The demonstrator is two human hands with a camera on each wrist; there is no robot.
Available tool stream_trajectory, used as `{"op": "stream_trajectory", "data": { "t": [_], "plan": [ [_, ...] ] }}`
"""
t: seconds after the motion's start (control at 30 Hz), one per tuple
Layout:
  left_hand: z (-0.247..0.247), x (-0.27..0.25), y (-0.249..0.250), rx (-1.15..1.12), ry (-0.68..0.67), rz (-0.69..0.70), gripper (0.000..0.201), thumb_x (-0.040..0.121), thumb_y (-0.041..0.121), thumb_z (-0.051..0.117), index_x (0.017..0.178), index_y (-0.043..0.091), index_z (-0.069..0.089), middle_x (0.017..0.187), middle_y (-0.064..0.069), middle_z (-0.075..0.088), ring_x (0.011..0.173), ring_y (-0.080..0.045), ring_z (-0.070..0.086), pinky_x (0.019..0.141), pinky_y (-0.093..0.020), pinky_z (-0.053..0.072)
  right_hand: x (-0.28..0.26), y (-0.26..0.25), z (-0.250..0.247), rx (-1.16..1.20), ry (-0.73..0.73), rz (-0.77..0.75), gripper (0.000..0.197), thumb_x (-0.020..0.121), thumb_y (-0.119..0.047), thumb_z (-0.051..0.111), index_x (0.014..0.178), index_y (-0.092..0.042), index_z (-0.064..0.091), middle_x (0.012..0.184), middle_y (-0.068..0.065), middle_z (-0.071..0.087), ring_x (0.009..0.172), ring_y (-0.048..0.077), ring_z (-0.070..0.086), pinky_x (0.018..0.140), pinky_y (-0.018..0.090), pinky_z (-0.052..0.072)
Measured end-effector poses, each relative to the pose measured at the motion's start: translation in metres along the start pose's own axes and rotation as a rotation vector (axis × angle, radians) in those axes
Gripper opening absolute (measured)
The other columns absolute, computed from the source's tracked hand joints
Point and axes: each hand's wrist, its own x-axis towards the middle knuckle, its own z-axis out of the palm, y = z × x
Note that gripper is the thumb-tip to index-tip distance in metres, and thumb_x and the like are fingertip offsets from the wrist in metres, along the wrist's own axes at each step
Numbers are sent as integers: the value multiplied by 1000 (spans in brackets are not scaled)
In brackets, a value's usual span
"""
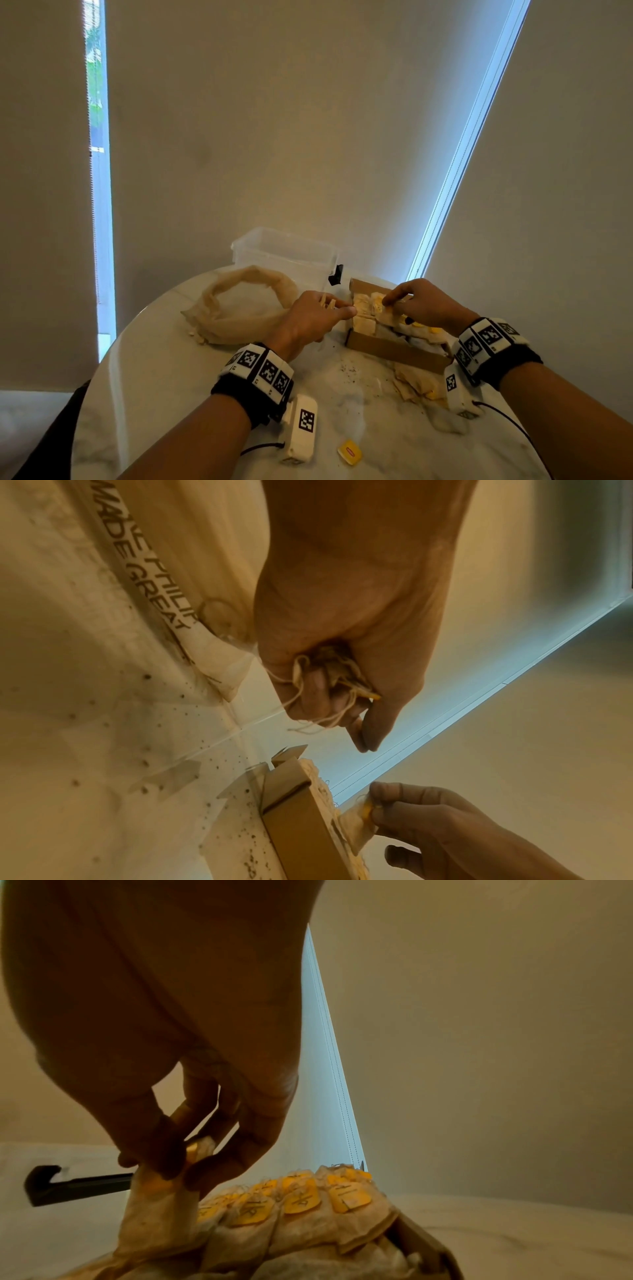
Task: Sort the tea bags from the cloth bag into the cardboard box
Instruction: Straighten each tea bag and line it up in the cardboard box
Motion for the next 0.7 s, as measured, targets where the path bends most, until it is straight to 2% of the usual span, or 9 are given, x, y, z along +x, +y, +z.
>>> {"op": "stream_trajectory", "data": {
  "t": [0.13, 0.2, 0.3, 0.4, 0.53, 0.7],
  "plan": [
    [0, 1, -1, -18, -1, 6, 15, 92, 42, 80, 99, 29, 81, 77, 10, 70, 73, -9, 60, 58, -23, 49, 2, -6, -5, 17, -42, 50, 23, 97, -5, 68, 105, -23, 80, 107, -9, 72, 93, 12, 70, 64, 17, 55],
    [0, 1, -2, -27, 2, 1, 15, 91, 42, 80, 99, 29, 81, 74, 11, 70, 72, -8, 60, 58, -23, 49, 4, -8, -7, 0, -73, 79, 23, 96, -5, 70, 110, -20, 80, 103, -14, 69, 86, 13, 67, 61, 17, 53],
    [0, 3, -4, -29, -5, 1, 16, 91, 43, 80, 100, 29, 81, 77, 11, 71, 74, -9, 60, 60, -24, 50, 6, -9, -6, -19, -101, 99, 26, 94, -5, 73, 115, -17, 80, 104, -15, 68, 87, 13, 65, 63, 17, 54],
    [0, 5, -5, -16, -12, 1, 17, 91, 44, 79, 102, 30, 80, 82, 10, 72, 78, -10, 62, 62, -24, 51, 9, -6, 0, -34, -119, 101, 26, 88, -5, 77, 108, -21, 80, 109, -11, 69, 91, 7, 64, 67, 16, 50],
    [0, 8, -7, 1, -18, 12, 14, 92, 44, 79, 100, 33, 79, 80, 11, 72, 78, -10, 63, 60, -24, 51, 13, -1, 9, -53, -116, 119, 26, 82, -6, 84, 95, -28, 79, 110, -12, 65, 105, 13, 59, 91, 30, 47],
    [0, 11, -10, 19, -18, 20, 14, 91, 46, 78, 100, 35, 78, 80, 12, 71, 78, -10, 63, 57, -22, 49, 17, 7, 16, -85, -47, 73, 24, 80, -12, 89, 87, -32, 77, 107, -10, 66, 96, 10, 60, 87, 32, 51]
  ]
}}
